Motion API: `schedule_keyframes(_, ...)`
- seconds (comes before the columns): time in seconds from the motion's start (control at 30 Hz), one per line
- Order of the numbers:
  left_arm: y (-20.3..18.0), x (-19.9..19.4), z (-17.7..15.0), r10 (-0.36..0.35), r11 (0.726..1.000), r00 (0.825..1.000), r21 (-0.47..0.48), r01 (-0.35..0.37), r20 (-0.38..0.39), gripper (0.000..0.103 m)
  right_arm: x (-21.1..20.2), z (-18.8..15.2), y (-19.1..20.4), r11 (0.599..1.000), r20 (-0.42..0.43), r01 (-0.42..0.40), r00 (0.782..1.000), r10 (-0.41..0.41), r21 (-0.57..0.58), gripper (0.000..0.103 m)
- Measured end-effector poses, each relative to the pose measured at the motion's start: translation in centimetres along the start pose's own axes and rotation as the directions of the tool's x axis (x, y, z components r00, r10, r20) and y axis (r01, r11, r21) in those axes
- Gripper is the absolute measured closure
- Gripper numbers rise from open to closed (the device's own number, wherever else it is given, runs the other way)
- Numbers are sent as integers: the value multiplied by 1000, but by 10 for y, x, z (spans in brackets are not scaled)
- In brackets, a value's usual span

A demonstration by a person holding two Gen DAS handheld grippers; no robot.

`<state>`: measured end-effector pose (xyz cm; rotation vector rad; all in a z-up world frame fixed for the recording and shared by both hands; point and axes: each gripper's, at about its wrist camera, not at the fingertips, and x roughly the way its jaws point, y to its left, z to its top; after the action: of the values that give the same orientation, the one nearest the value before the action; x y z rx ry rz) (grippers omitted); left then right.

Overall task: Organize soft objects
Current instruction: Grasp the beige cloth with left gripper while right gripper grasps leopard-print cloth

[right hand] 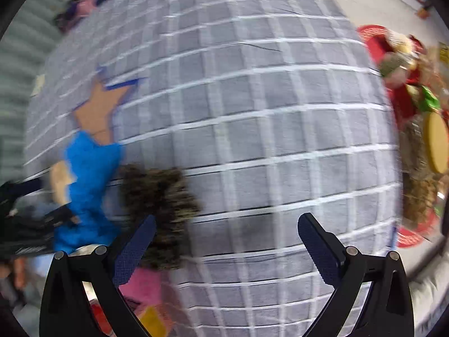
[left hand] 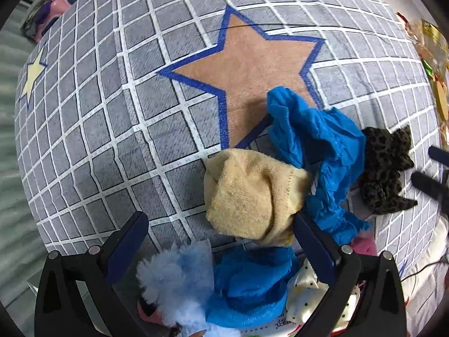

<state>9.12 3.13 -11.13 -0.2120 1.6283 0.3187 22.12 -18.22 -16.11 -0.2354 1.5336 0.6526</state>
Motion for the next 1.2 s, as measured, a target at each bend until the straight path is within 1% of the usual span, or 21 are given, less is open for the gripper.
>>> schedule_keyframes(0.03, 1, 3, 7, -2, 1000, 1000, -3, 2, -3, 1, 2, 1, 6, 1000, -5, -18, 1000, 18, -20, 1)
schedule_keyframes(0.1, 0, 8, 9, -9, 1000, 1000, -6, 9, -9, 5, 11, 1, 25, 998, -17, -17, 1000, 16, -66, 1)
schedule_keyframes(0.17, -1, 15, 11, -9, 1000, 1000, -9, 9, -16, 6, 25, 0, 40, 993, -29, 17, 999, -21, -118, 1)
schedule_keyframes(0.2, -1, 18, 13, -10, 1000, 1000, -12, 9, -18, 6, 32, -1, 46, 988, -30, 57, 998, -62, -141, 1)
schedule_keyframes(0.37, -6, 40, 20, -31, 999, 999, -23, 31, -18, 10, 55, -4, 52, 980, -47, 130, 989, -138, -153, 0)
schedule_keyframes(0.4, -6, 43, 21, -38, 999, 999, -20, 38, -17, 13, 59, -8, 56, 973, -48, 156, 985, -167, -172, 0)
schedule_keyframes(0.43, -8, 49, 24, -48, 999, 999, -16, 47, -17, 18, 62, -12, 58, 964, -53, 178, 980, -192, -196, 0)
schedule_keyframes(0.47, -9, 51, 25, -58, 998, 998, -16, 58, -16, 21, 63, -16, 57, 963, -53, 177, 980, -191, -202, 0)
schedule_keyframes(0.5, -11, 54, 28, -71, 997, 997, -18, 71, -15, 29, 66, -17, 61, 963, -55, 176, 980, -190, -202, 0)
schedule_keyframes(0.53, -13, 56, 28, -98, 995, 995, -22, 98, -9, 40, 67, -18, 61, 962, -66, 175, 979, -192, -209, 0)
schedule_keyframes(0.57, -17, 56, 30, -123, 992, 992, -25, 123, -4, 47, 69, -19, 65, 961, -74, 175, 978, -194, -215, 0)
schedule_keyframes(0.6, -20, 56, 33, -137, 990, 991, -25, 137, -1, 60, 70, -21, 65, 961, -85, 171, 977, -194, -218, 0)
schedule_keyframes(0.63, -24, 54, 33, -137, 990, 991, -22, 137, 7, 69, 70, -12, 70, 963, -84, 167, 978, -189, -212, 2)
schedule_keyframes(0.67, -27, 52, 34, -115, 993, 993, -11, 115, 21, 72, 72, 1, 77, 964, -74, 167, 980, -186, -207, 9)
schedule_keyframes(0.7, -30, 50, 34, -93, 996, 995, -3, 93, 34, 77, 65, 2, 73, 963, -57, 173, 981, -188, -207, 21)
schedule_keyframes(0.73, -32, 48, 33, -74, 997, 996, 2, 74, 50, 78, 62, 3, 75, 961, -35, 175, 982, -187, -214, 28)
schedule_keyframes(0.77, -32, 45, 33, -62, 998, 995, 0, 62, 74, 79, 58, 5, 77, 959, -18, 174, 983, -183, -222, 46)
schedule_keyframes(0.8, -31, 41, 32, -60, 998, 994, -8, 61, 93, 79, 54, 6, 75, 958, -5, 167, 985, -173, -233, 61)
schedule_keyframes(0.9, -19, 27, 29, -53, 996, 986, -65, 64, 157, 79, 44, 6, 74, 961, 22, 159, 987, -158, -228, 64)
schedule_keyframes(1.03, -5, 10, 26, -23, 990, 974, -134, 55, 226, 79, 14, 13, 69, 980, 63, 81, 996, -70, -179, 64)
schedule_keyframes(1.2, 4, -22, 22, 40, 983, 950, -180, 17, 310, 79, -29, 23, 87, 979, 137, 34, 991, -6, -203, 64)
